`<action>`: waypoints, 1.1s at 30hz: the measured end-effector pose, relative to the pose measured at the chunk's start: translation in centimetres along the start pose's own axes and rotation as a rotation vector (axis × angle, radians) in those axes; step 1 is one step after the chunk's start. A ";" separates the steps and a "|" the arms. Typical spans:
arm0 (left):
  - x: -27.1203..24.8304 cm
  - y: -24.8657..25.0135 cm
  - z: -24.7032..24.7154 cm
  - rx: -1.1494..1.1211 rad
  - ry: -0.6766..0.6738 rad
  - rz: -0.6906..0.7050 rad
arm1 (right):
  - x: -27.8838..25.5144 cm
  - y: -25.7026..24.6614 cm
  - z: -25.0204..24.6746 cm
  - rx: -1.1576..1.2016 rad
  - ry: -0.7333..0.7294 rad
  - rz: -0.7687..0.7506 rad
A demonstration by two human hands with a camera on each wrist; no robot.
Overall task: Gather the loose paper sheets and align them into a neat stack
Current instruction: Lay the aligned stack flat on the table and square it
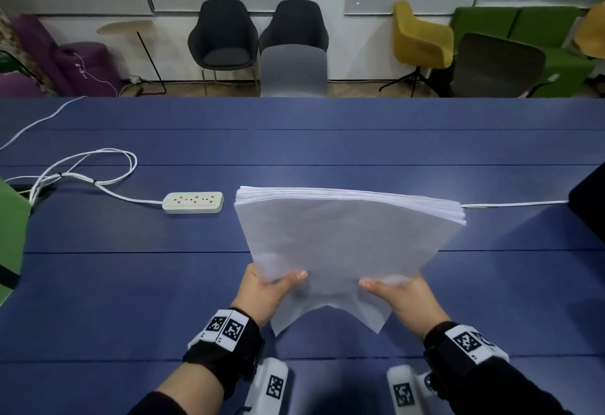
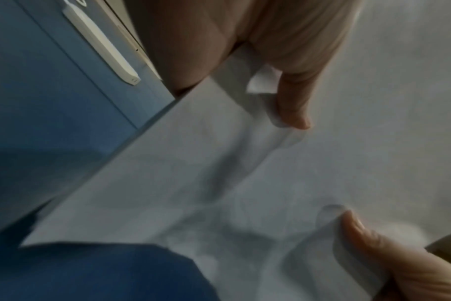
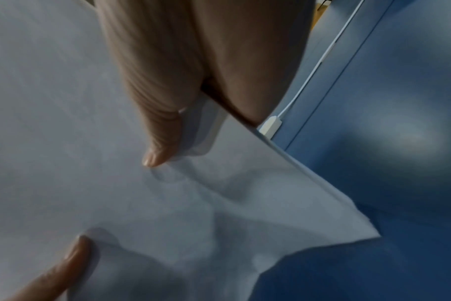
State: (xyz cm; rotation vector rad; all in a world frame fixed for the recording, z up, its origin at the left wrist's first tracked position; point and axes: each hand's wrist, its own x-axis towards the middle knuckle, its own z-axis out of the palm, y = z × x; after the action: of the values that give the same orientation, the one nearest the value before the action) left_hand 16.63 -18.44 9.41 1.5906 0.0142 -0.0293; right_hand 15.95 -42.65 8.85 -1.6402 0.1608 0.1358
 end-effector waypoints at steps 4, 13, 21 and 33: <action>-0.5 -1.2 0.2 0.042 0.020 -0.056 | 0.1 1.3 0.5 -0.037 0.024 0.037; 1.5 -0.9 -2.8 0.027 0.054 -0.300 | 1.7 -0.7 2.6 -0.011 -0.169 0.124; 3.2 -4.3 -5.7 0.176 0.323 -0.467 | 4.6 3.3 7.2 -0.029 -0.146 0.404; 4.6 -6.2 -7.3 0.269 0.409 -0.523 | 6.8 5.0 8.7 -0.380 0.187 0.337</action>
State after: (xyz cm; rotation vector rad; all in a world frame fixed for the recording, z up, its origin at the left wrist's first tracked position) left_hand 21.12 -11.02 3.28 1.7983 0.7719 -0.1161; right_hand 21.80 -34.53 1.99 -1.9936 0.5843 0.2828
